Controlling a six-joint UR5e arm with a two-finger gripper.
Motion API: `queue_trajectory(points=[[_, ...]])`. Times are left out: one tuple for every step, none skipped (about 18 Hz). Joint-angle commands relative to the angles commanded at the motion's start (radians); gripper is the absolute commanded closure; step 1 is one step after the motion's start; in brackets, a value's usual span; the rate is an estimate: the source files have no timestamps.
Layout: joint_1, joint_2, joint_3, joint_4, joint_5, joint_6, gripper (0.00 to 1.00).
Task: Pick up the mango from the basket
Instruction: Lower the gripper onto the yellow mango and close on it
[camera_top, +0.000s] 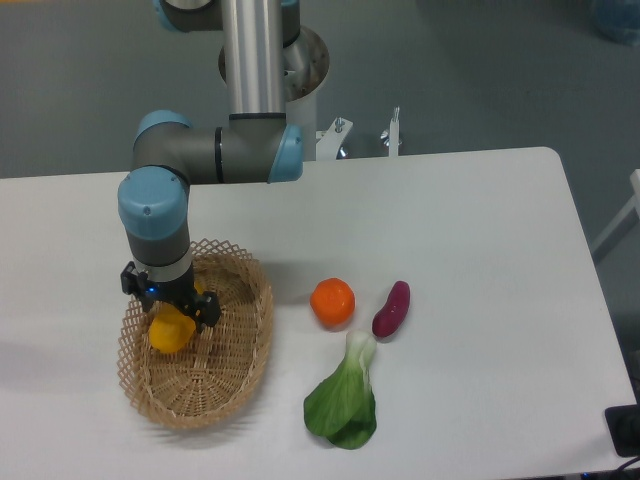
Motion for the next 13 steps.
queue_trajectory(points=[[-0.005,-0.003,0.000,0.002,0.020,-0.003,0.00],[-0.018,-0.006,0.002,0.005,0.031,-0.008,0.15],[-0.017,-0.006,0.002,0.005,0.032,-0.008,0.22],[-0.017,-0.006,0.003,0.005,0.032,-0.008,0.28],[-0.018,-0.003,0.003,0.005,0.032,-0.008,0.34],[-0.018,-0.002,0.003,0.005,0.032,-0.008,0.38],[-0.017,0.000,0.003,0.005,0.032,-0.008,0.42],[-0.017,0.002,0.003,0.005,0.032,-0.008,0.45],[-0.017,0.003,0.003,0.005,0.032,-0.006,0.45],[-0.017,0.005,0.005,0.005,0.032,-0.006,0.45],[-0.017,0.006,0.005,0.005,0.032,-0.006,0.47],[-0.017,0.006,0.005,0.005,0.032,-0.006,0.48],[-0.017,0.008,0.005,0.005,0.032,-0.005,0.49]])
